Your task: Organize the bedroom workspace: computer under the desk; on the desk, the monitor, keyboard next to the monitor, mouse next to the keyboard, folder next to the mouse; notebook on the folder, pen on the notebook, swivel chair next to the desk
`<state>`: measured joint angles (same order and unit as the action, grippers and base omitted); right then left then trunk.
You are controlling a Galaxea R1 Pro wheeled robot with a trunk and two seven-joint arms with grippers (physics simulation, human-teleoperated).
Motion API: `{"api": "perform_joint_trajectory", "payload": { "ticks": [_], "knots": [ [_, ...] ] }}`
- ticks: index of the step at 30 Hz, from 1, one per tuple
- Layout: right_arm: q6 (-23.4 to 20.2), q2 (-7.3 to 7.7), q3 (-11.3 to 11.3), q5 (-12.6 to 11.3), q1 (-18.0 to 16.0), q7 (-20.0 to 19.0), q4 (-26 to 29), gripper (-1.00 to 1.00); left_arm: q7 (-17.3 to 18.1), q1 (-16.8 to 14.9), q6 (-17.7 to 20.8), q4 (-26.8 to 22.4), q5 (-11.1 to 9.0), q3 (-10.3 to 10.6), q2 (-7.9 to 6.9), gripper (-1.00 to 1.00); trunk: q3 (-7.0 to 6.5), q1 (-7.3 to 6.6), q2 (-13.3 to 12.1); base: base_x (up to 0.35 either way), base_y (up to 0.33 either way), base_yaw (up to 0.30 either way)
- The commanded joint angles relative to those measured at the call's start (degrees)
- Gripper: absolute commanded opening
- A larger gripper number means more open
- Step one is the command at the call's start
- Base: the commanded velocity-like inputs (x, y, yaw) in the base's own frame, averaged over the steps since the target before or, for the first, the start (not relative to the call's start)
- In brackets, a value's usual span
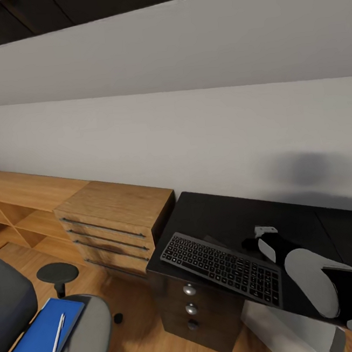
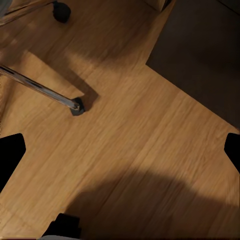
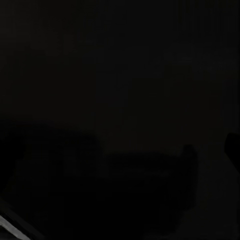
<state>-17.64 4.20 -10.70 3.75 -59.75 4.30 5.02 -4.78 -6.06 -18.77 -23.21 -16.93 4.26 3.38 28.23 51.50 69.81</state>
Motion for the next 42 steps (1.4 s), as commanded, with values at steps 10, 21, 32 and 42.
{"api": "perform_joint_trajectory", "payload": {
  "ticks": [10, 21, 32, 42],
  "knots": [
    [-0.29, 0.06, -0.46, 0.38, 0.04, 0.10, -0.40, 1.00, -0.50, -0.01, -0.16, 0.00, -0.25, 0.42, -0.04, 1.00, 0.06, -0.02, 0.03, -0.038, 0.000, 0.000],
    [-0.29, 0.49, -0.46, 0.45, 0.07, 0.10, -0.44, 1.00, -0.50, -0.01, -0.14, 0.01, -0.29, 0.40, -0.04, 1.00, 0.06, -0.02, 0.03, -0.065, 0.000, 0.000],
    [-0.22, 1.06, -0.46, 0.45, 0.07, 0.08, -0.46, 1.00, -0.50, -0.01, -0.19, 0.01, -0.29, 0.40, -0.05, 1.00, 0.06, -0.02, 0.03, -0.135, 0.000, 0.000],
    [-0.20, 1.07, -0.46, 0.47, 0.07, 0.10, -0.50, 1.00, -0.50, -0.01, -0.21, 0.02, -0.22, 0.40, -0.04, 1.00, 0.06, -0.02, 0.03, -0.079, 0.044, 0.000]
  ]
}}
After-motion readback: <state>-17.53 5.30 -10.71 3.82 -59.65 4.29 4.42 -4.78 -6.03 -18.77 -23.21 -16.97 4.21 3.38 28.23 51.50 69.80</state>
